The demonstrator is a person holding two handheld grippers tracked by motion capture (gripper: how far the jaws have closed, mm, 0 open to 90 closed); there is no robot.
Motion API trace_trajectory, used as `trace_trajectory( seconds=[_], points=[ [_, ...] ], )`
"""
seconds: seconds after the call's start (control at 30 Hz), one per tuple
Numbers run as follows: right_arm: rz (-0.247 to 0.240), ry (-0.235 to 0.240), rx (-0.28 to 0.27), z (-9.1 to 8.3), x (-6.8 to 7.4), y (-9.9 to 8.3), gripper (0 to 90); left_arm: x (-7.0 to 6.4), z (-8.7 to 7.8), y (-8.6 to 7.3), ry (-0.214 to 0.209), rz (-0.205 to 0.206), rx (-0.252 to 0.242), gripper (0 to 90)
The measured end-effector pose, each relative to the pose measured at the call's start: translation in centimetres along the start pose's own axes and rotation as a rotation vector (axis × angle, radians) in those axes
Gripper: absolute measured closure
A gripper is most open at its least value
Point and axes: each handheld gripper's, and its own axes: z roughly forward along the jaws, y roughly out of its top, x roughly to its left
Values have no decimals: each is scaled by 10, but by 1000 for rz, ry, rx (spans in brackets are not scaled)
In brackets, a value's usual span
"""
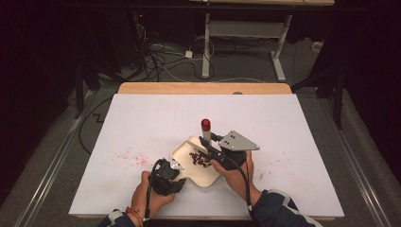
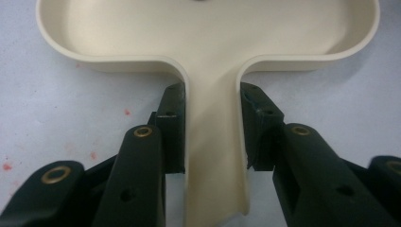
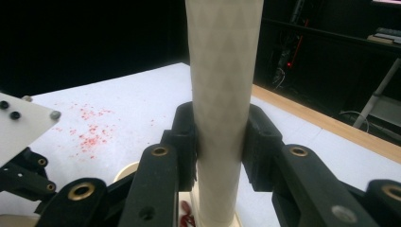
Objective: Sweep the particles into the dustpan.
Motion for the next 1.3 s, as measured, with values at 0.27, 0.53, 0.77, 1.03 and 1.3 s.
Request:
trace_trajectory(
  seconds=[0.27, 0.53, 0.77, 1.03, 1.3],
  points=[
    [-27, 10, -14, -3, 10, 2, 700, 2, 2, 1, 3, -9, -5, 637],
    [-39, 49, -6, -6, 17, 3, 700, 5, 2, 1, -7, -1, -6, 636],
    [-29, 80, 3, -11, 19, 4, 700, 8, 2, 2, -12, 9, -3, 635],
    [-11, 85, -2, -15, 10, 7, 701, 10, 4, 2, -9, 33, -4, 637],
    [-7, 103, -54, -24, -6, 13, 701, 11, 4, 0, -13, 35, -2, 637]
  ],
)
